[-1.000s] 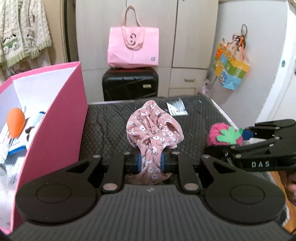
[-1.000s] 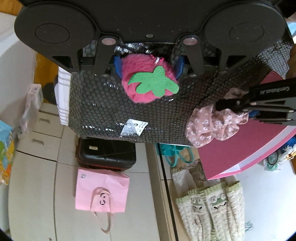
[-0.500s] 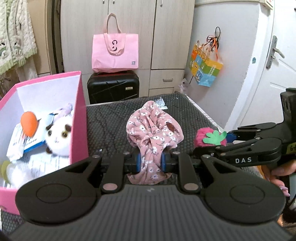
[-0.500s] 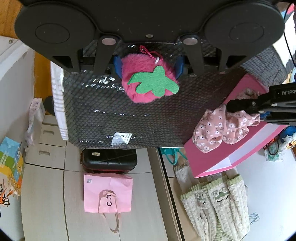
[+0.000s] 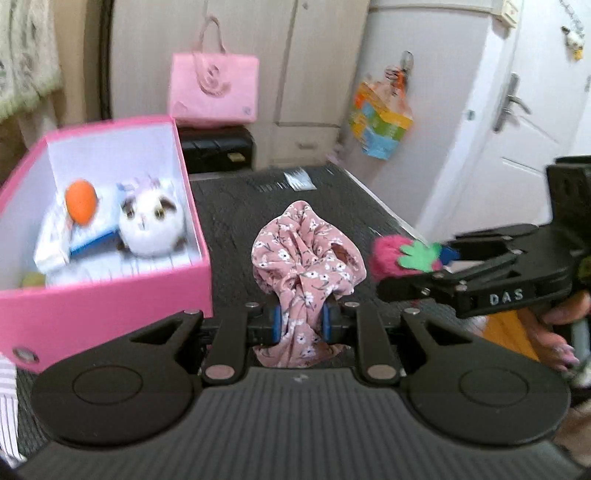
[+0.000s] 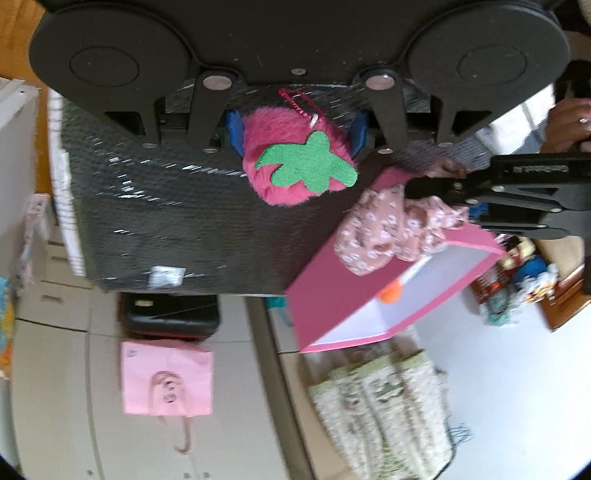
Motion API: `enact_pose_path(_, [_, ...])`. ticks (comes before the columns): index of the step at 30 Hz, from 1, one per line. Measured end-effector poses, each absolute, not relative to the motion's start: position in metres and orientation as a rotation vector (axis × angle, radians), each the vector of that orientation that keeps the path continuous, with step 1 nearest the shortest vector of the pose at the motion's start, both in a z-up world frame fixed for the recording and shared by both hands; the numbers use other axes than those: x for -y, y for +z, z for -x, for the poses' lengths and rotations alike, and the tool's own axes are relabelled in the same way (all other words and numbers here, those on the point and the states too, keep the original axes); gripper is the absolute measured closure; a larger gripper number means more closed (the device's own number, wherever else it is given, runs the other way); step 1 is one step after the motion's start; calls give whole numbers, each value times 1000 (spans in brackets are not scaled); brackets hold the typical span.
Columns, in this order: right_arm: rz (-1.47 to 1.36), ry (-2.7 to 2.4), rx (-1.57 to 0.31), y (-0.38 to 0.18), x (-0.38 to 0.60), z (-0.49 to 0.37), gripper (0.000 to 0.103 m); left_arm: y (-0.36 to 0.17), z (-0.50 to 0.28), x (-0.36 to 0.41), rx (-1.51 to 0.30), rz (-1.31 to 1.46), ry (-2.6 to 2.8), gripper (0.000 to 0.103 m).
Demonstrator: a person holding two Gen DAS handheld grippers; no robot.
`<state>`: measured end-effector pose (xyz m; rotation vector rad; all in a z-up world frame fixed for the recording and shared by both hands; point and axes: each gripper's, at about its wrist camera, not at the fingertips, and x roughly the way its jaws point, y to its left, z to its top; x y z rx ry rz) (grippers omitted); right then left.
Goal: Organize soft objects
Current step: 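Lift the floral cloth with the left gripper while the right carries the strawberry plush to the box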
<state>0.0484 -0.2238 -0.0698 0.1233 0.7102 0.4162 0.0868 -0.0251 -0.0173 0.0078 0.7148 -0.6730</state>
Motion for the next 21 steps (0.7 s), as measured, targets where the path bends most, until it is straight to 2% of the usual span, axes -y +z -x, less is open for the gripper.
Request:
enact_pose_path(3, [-133,492,-730,-63,207,-39,44,-13,-85,-1,-789,65,-745,84])
enact_pose_path(11, [-158,681,-743,-42,161,-21,44,6,-51,-47,-766,21,-705,84])
enact_pose_path(21, [-26,748,-556,-11,85,-22,44,29,-38,-88,-663,-28,-597,84])
